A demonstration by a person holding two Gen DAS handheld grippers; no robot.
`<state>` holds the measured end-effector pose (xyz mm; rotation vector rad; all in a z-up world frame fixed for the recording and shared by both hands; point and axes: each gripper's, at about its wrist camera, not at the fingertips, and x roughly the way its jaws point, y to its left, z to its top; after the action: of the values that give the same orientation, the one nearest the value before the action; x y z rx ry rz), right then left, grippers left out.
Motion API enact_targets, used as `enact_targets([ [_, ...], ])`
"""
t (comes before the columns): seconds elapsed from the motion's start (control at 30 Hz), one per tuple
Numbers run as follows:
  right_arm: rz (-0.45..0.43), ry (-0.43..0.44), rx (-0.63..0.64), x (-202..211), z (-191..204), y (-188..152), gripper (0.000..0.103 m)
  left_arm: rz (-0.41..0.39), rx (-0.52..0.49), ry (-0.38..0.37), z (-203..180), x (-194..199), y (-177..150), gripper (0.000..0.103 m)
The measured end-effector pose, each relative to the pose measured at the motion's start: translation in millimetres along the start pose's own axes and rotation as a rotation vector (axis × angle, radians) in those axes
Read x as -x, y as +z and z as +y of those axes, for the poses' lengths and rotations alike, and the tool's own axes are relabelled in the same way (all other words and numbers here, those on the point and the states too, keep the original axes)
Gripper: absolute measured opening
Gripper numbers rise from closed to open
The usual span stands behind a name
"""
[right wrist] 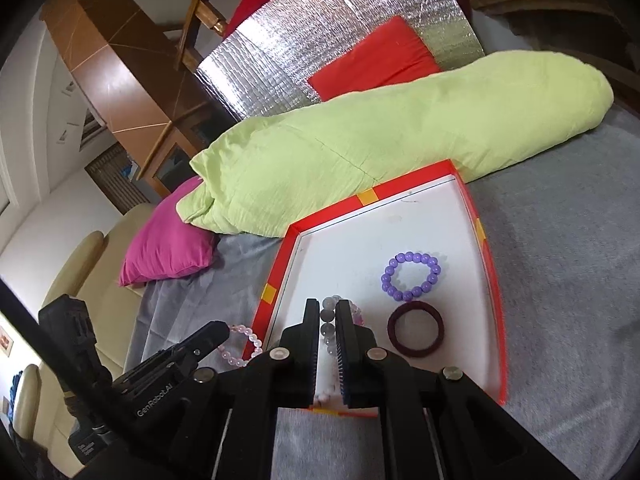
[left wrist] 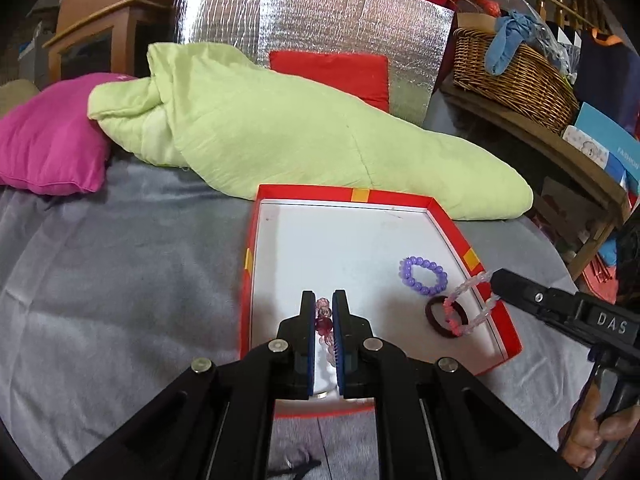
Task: Organize jewelry
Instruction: 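Carry the pink bracelet in the left tool while the right tool carries the pale pink bracelet over the box, then open the left tool over the box while the right tool opens to drop its bracelet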
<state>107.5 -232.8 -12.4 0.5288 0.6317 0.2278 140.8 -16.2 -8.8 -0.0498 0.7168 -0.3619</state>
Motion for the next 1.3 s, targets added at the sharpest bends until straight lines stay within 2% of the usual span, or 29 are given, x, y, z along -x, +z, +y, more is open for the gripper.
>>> enact_targets([
  [0.4,0.026,-0.004,-0.052,-51.1,-2.3,16.4,0.009,0.052,0.053,-0.061,12.6,-47.4,23.0,0.009],
  [0.73,0.061,0.022,-0.147,-92.3,-12.6,21.4,0.009,0.107,0.085,-0.065,19.0,-75.9,25.2,0.009],
  [0.8,0.065,0.016,-0.160,-94.6,-16.0,20.8,0.013,0.128,0.081,-0.041,20.2,-78.6,24.1,0.010],
  [0.9,0.066,0.013,-0.192,-92.4,-22.2,22.5,0.016,0.126,0.081,-0.025,21.7,-74.7,23.3,0.024],
  [0.97,0.058,0.013,-0.197,-87.5,-24.8,23.1,0.031,0.125,0.068,-0.014,20.1,-70.3,23.4,0.042],
  [1.07,0.055,0.007,-0.181,-80.2,-24.7,23.9,0.031,0.108,0.026,0.023,16.6,-58.7,23.2,0.047],
  [1.17,0.050,0.003,-0.172,-71.1,-25.3,25.4,0.031,0.112,0.030,0.050,20.8,-50.7,22.6,0.051],
  [1.3,0.037,-0.008,-0.172,-55.8,-28.6,27.8,0.031,0.119,0.046,0.139,30.1,-30.8,16.6,0.054],
])
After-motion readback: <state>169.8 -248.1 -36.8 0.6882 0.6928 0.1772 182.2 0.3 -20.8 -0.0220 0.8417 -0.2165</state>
